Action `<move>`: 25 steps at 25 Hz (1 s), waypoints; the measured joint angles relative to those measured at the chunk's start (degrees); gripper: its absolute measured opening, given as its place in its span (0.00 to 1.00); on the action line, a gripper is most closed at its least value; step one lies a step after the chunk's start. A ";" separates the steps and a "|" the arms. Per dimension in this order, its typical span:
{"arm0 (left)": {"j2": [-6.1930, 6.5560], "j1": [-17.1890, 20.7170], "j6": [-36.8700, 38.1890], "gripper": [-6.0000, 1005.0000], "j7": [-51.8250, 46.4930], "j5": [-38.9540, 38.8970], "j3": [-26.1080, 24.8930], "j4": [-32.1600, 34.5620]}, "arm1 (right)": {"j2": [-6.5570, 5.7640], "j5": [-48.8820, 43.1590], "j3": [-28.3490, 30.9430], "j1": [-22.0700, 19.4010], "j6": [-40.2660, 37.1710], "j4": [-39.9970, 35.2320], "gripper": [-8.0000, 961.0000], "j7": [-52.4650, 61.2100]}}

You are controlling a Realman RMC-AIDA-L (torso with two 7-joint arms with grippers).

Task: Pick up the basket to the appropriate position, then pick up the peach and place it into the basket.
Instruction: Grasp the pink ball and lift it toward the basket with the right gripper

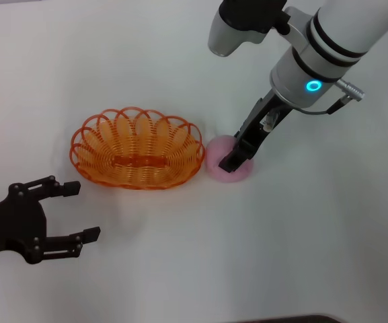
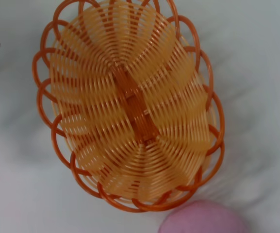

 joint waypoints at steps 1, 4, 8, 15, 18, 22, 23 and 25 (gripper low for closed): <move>0.00 0.00 0.18 0.85 0.00 0.00 -0.06 0.00 | 0.00 0.01 0.04 -0.03 -0.09 0.00 0.75 -0.01; 0.04 0.00 0.44 0.85 0.00 0.00 -0.17 0.00 | -0.06 0.03 0.18 -0.26 -0.40 -0.20 0.63 -0.08; 0.08 0.04 0.48 0.85 0.00 0.00 -0.24 0.00 | -0.12 0.04 0.77 -0.38 -1.97 -0.42 0.48 -0.56; 0.10 0.42 0.72 0.85 0.00 0.03 -1.02 0.01 | -0.65 -0.97 6.72 -1.53 -9.32 -4.24 0.34 -2.49; 0.13 0.43 0.84 0.85 0.00 0.03 -1.01 0.21 | -0.75 -2.78 10.70 -1.62 -12.79 -6.40 0.33 -3.58; 0.08 0.44 1.13 0.85 0.00 0.05 -1.02 0.58 | -0.82 -2.16 15.64 -1.11 -17.05 -8.70 0.31 -5.45; 0.08 0.44 1.25 0.85 0.00 0.05 -1.11 0.58 | -0.83 -0.98 16.24 -1.06 -17.55 -9.14 0.30 -5.74; 0.08 0.44 1.44 0.85 0.00 0.07 -1.45 0.60 | -0.80 2.44 16.54 -0.97 -18.36 -9.78 0.29 -6.08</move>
